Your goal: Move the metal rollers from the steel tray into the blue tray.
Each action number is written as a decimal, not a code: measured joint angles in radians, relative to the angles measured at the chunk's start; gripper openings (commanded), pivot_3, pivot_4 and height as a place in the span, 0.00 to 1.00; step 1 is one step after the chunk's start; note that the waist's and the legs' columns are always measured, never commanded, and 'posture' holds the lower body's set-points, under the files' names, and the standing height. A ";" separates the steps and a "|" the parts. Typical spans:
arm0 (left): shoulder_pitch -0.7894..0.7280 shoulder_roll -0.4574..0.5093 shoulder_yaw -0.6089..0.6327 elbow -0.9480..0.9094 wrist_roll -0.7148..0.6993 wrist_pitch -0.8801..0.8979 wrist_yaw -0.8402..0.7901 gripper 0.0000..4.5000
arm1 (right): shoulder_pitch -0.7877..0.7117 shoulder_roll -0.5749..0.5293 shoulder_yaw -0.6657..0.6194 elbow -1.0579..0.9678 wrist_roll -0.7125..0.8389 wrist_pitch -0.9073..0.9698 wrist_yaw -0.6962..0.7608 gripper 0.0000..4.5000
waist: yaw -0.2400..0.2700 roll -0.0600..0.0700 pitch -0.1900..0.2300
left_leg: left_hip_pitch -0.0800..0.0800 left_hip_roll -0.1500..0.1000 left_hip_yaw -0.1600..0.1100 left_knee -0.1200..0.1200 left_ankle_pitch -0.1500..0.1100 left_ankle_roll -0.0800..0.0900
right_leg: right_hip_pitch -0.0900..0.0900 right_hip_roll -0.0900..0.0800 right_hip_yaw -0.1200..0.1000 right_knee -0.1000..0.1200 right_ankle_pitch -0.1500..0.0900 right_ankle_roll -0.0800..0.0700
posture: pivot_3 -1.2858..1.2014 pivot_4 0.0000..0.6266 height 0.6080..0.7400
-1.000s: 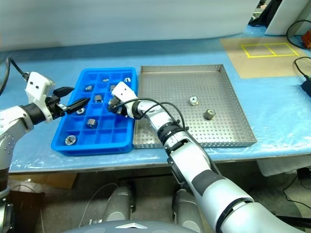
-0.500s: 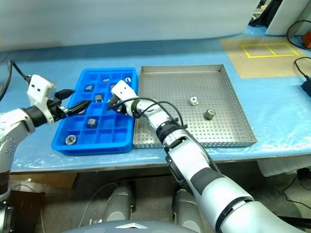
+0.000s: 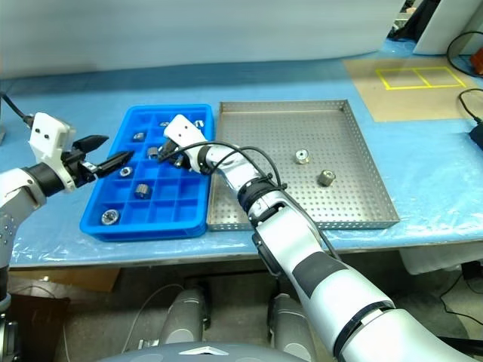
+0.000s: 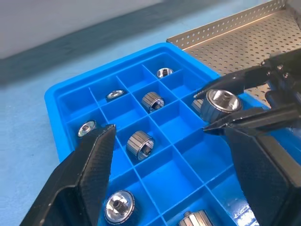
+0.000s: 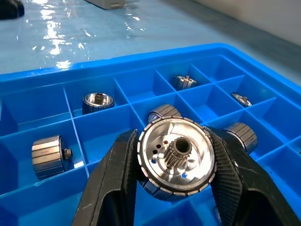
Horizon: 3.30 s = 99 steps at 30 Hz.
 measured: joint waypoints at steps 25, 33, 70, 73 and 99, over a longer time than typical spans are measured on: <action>0.053 0.006 0.023 -0.027 -0.020 0.022 0.023 0.87 | 0.004 0.000 0.105 -0.026 0.008 -0.046 0.063 0.75 | 0.008 0.000 0.000 | -0.002 0.000 -0.005 0.000 0.000 0.000 | 0.000 0.000 -0.004 0.000 -0.001 -0.001 | 0.62 0.24 1.00; 0.042 0.006 0.005 -0.025 -0.032 0.025 0.022 0.87 | 0.004 0.000 0.099 -0.025 0.013 -0.047 0.023 0.75 | 0.008 0.000 0.000 | -0.002 0.000 -0.005 0.000 0.000 0.000 | 0.000 0.000 -0.004 0.001 -0.001 -0.001 | 0.60 0.24 1.00; -0.386 -0.280 -0.447 0.421 0.118 -0.178 -0.249 0.87 | 0.872 -0.739 -0.390 -1.125 0.101 0.492 -0.044 0.75 | -0.068 -0.001 -0.001 | 0.008 -0.001 0.005 0.013 -0.004 0.007 | 0.009 0.003 0.011 0.000 0.003 0.003 | 0.39 0.24 1.00; -0.392 -0.298 -0.456 0.440 0.127 -0.181 -0.264 0.87 | 0.883 -0.731 -0.397 -1.125 0.106 0.494 -0.062 0.75 | -0.085 -0.001 -0.001 | 0.008 -0.001 0.006 0.014 -0.005 0.010 | 0.009 0.002 0.012 0.000 0.004 0.003 | 0.39 0.24 1.00; -0.381 -0.289 -0.460 0.462 0.167 -0.197 -0.284 0.87 | 0.724 -0.552 -0.294 -0.934 0.158 0.474 -0.080 0.75 | -0.101 0.000 -0.001 | 0.009 -0.001 0.007 0.014 -0.007 0.013 | 0.009 0.002 0.012 -0.001 0.004 0.003 | 0.41 0.24 1.00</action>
